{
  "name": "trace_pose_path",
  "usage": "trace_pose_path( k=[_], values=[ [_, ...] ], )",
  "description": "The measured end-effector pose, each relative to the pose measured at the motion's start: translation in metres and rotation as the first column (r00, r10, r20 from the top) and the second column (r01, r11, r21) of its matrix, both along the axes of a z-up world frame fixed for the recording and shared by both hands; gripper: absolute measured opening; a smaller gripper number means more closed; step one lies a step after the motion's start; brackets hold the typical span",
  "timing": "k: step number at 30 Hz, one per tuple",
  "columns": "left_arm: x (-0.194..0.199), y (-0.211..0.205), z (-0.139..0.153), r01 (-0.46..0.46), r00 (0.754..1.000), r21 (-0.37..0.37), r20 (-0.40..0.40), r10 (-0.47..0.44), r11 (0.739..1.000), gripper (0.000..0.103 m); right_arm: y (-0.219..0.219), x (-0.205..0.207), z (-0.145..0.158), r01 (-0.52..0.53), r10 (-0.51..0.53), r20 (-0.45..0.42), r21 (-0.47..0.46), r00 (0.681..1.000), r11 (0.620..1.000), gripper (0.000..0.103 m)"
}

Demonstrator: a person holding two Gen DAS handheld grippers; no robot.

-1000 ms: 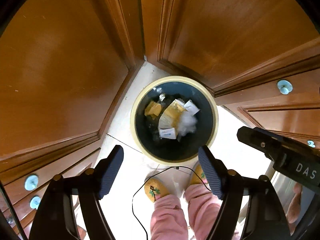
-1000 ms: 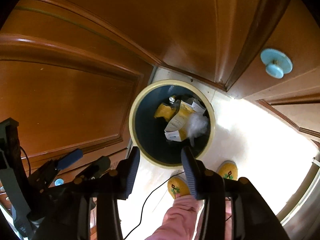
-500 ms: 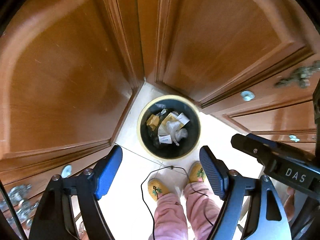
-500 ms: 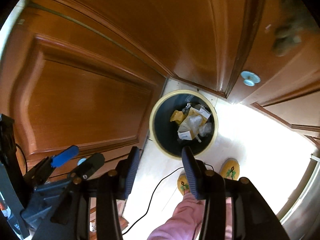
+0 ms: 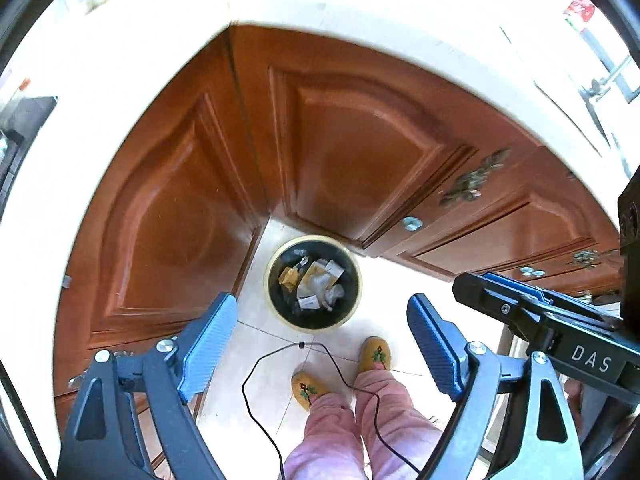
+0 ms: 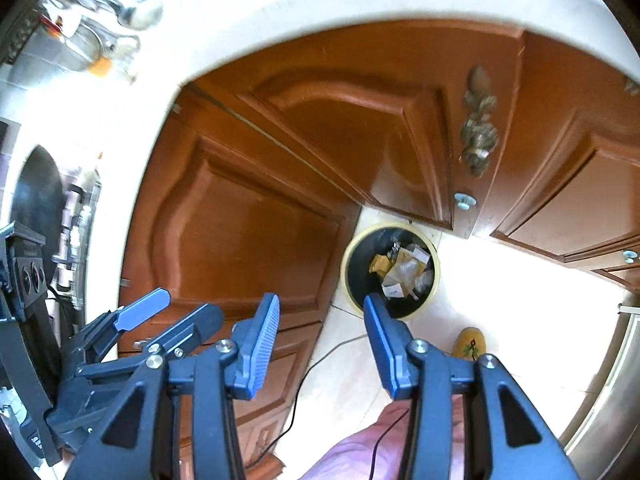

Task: Collect trash
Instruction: 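Raise both tools back toward the tissue and red-white juice carton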

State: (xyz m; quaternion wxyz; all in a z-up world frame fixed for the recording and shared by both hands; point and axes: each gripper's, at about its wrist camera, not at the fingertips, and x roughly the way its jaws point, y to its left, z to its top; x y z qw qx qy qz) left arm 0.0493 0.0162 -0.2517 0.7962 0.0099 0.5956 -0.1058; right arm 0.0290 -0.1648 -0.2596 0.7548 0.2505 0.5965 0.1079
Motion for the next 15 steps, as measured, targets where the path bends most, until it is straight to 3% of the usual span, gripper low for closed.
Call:
trace_pose_path(
  k=[8,15],
  values=[
    [-0.016,-0.016,0.076,0.062,0.993,-0.018,0.104,-0.06,0.998,0.087,-0.015,-0.024,0.075,0.033,-0.023,0.133,-0.07,0.991,0.997,0.044],
    [-0.023,-0.026,0.149,0.09,0.97,-0.058,0.233,-0.075,0.994,0.091,-0.038,-0.038,0.15,0.116,-0.076,0.275,-0.133,0.959,0.984,0.044]
  ],
)
